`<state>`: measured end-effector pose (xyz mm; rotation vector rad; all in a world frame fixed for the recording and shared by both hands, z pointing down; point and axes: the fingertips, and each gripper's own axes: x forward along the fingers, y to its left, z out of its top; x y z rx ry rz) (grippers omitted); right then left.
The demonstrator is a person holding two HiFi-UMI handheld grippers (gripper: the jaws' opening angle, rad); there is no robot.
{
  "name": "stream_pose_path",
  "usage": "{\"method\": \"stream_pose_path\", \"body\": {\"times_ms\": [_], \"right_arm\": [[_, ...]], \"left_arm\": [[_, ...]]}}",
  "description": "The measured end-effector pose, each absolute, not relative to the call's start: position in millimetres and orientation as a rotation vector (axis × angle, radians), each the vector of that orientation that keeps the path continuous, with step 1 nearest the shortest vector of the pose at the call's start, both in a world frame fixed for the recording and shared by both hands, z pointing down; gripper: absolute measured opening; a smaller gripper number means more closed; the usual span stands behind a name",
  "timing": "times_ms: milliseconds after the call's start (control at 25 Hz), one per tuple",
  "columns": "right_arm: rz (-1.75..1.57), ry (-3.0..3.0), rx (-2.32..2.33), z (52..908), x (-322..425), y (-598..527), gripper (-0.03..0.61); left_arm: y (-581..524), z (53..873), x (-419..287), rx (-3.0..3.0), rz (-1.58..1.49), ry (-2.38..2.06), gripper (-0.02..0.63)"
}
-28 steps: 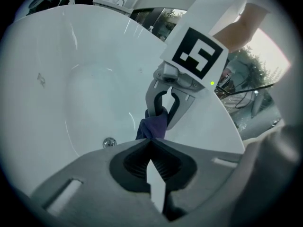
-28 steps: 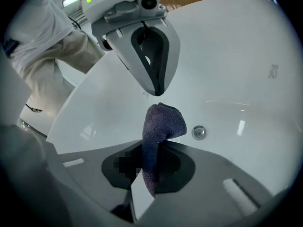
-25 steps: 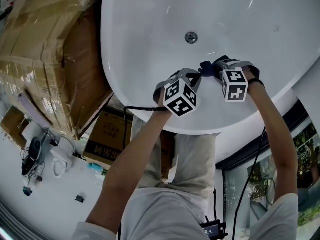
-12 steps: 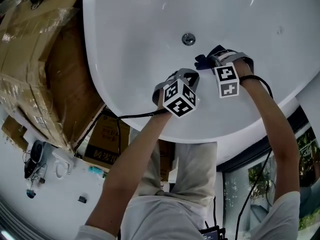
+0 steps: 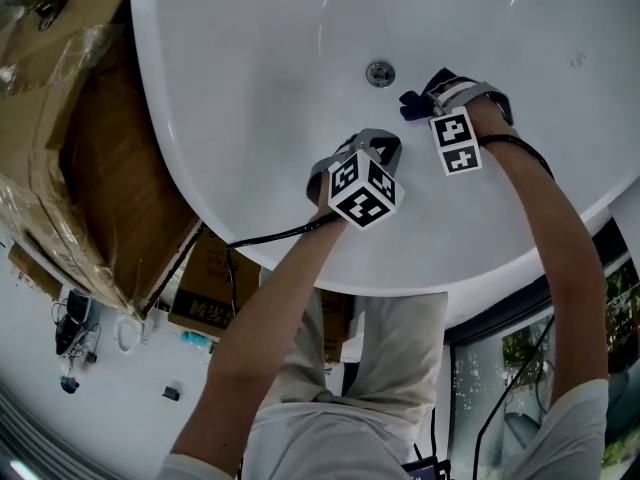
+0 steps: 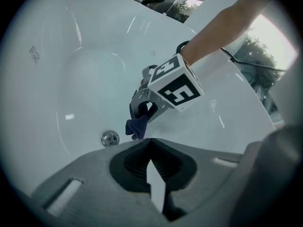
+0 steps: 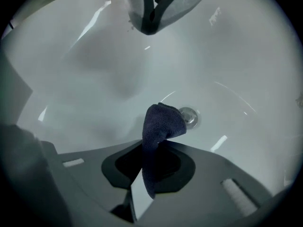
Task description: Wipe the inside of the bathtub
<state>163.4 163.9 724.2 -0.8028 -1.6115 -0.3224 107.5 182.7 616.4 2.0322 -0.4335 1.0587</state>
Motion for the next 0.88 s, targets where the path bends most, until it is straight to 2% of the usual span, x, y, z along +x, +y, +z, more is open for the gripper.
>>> {"method": "stream_pose_path", "body": {"times_ms": [480,880], "right_arm": [[-0.23,-1.554,-0.793,774,164,165,0.051],[-0.191,-1.415,-0.798,794,196,196,0.052]], "left_arm": [[197,640,107,1.993,1.067,-0.419,-0.005],[204,640,117,1.999,1.069,-0.389,-0.005]]}}
